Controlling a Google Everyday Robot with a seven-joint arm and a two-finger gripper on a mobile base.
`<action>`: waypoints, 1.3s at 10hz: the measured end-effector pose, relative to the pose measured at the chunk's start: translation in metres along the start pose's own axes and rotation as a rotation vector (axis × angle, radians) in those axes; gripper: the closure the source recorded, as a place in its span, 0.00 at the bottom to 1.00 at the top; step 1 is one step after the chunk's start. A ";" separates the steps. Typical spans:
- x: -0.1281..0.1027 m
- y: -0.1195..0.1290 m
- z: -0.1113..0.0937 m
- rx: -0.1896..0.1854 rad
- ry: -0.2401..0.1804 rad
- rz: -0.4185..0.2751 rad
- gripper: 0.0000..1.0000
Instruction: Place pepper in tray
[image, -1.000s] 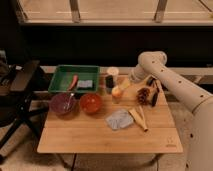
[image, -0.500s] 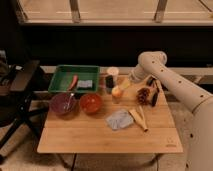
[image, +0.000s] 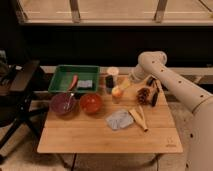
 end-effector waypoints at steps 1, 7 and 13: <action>0.000 0.000 0.000 0.000 0.000 0.000 0.20; -0.001 0.000 -0.001 0.002 -0.003 0.000 0.20; -0.060 0.044 -0.024 -0.022 -0.206 0.159 0.20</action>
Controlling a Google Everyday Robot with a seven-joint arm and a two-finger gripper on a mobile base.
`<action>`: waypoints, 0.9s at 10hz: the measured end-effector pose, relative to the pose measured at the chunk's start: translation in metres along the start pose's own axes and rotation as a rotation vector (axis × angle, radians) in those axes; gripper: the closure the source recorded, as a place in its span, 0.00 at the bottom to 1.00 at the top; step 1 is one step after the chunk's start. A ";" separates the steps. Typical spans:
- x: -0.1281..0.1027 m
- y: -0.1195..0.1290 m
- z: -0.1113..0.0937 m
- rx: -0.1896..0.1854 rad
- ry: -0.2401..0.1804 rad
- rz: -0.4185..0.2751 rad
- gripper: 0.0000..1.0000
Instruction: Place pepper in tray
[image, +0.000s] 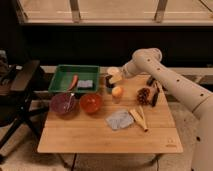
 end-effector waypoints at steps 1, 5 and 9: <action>-0.002 0.004 -0.002 -0.009 -0.029 0.047 0.20; -0.006 0.015 -0.004 -0.029 -0.066 0.112 0.20; -0.019 0.043 0.009 -0.075 -0.041 0.089 0.20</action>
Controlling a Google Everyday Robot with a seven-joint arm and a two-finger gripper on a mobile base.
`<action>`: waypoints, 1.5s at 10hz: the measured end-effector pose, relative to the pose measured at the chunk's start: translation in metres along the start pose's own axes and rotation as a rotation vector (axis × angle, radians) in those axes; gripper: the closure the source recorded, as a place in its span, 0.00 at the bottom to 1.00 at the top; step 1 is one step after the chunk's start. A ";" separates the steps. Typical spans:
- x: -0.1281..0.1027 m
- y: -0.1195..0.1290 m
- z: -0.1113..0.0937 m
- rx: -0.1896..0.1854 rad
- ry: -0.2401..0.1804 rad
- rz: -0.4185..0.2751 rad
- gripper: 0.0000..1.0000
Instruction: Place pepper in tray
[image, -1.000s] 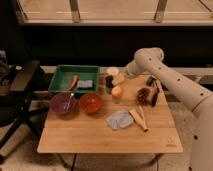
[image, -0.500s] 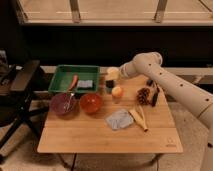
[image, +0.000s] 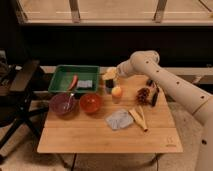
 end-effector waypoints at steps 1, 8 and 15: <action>-0.007 0.019 0.011 -0.008 0.008 -0.021 0.20; -0.052 0.098 0.069 -0.058 0.006 -0.192 0.20; -0.060 0.103 0.079 -0.059 0.014 -0.202 0.20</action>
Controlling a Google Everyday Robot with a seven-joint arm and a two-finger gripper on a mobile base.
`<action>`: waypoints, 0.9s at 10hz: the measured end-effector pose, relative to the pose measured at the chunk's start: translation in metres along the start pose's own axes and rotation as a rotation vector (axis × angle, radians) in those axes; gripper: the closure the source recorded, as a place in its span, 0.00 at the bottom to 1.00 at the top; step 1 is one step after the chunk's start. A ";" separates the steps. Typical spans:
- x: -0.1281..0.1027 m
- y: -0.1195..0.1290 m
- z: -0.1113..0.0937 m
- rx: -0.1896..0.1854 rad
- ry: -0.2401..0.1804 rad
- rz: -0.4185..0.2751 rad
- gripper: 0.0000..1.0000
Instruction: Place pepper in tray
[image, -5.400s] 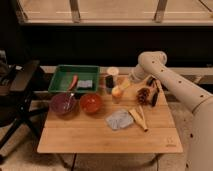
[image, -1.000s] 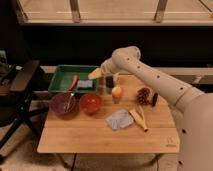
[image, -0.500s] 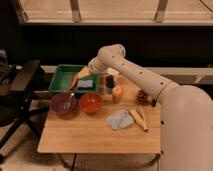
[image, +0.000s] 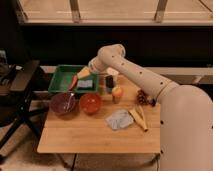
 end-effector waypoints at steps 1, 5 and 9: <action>-0.007 0.002 0.006 -0.001 0.000 -0.007 0.20; -0.062 0.002 0.044 0.007 -0.001 -0.037 0.20; -0.082 0.021 0.066 0.012 0.031 -0.068 0.20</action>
